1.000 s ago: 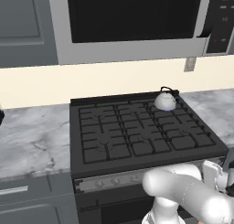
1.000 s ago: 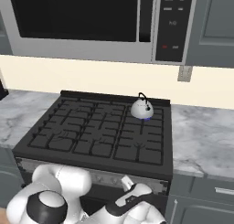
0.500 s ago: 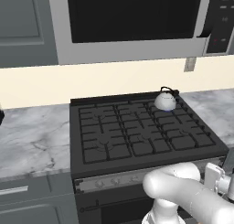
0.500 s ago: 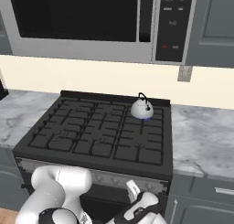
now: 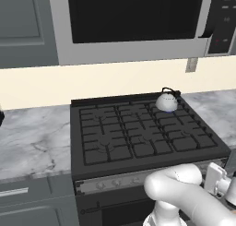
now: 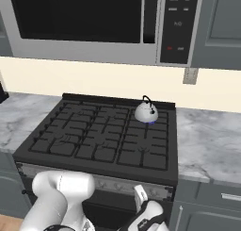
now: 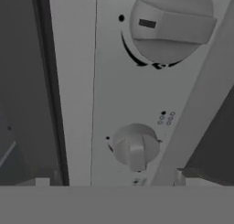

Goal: Lower the heat of the kettle.

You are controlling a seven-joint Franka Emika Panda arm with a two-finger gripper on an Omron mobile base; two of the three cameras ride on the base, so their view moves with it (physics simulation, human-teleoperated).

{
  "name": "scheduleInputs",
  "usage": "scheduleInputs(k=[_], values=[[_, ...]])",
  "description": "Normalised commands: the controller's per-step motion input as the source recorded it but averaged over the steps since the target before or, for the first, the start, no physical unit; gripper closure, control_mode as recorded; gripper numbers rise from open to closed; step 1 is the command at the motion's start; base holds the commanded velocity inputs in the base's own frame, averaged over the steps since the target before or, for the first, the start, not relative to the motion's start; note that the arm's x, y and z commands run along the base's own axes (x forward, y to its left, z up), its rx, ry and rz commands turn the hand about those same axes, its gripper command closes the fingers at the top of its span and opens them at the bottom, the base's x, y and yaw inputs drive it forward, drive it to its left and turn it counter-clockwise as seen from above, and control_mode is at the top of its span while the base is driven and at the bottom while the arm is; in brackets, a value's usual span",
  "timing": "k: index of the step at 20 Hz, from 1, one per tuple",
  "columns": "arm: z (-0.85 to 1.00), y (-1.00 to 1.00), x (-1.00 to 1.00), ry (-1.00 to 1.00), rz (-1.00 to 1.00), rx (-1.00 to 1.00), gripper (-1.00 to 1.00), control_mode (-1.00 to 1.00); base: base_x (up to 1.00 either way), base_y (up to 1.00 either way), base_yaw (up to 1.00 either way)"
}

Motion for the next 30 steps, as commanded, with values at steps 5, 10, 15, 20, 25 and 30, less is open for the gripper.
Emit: scheduleInputs(k=[5,10,15,20,25,30], values=[[-0.14,0.00,0.11,0.00,-0.13,0.00,-1.00,-1.00,0.00,0.00,0.00],[-0.13,0.00,0.15,0.00,-0.12,0.00,-1.00,-1.00,0.00,0.00,0.00],[-0.08,0.00,0.16,0.00,-0.10,0.02,-1.00,-1.00,0.00,0.00,0.00],[-0.11,0.00,0.16,0.00,-0.10,0.00,1.00,-1.00,0.00,0.00,0.00],[-0.02,0.00,0.08,-0.01,-0.02,0.01,1.00,-1.00,0.00,0.00,0.00],[0.00,-0.10,-0.04,-0.02,0.00,0.02,1.00,-1.00,0.00,0.00,0.00]])
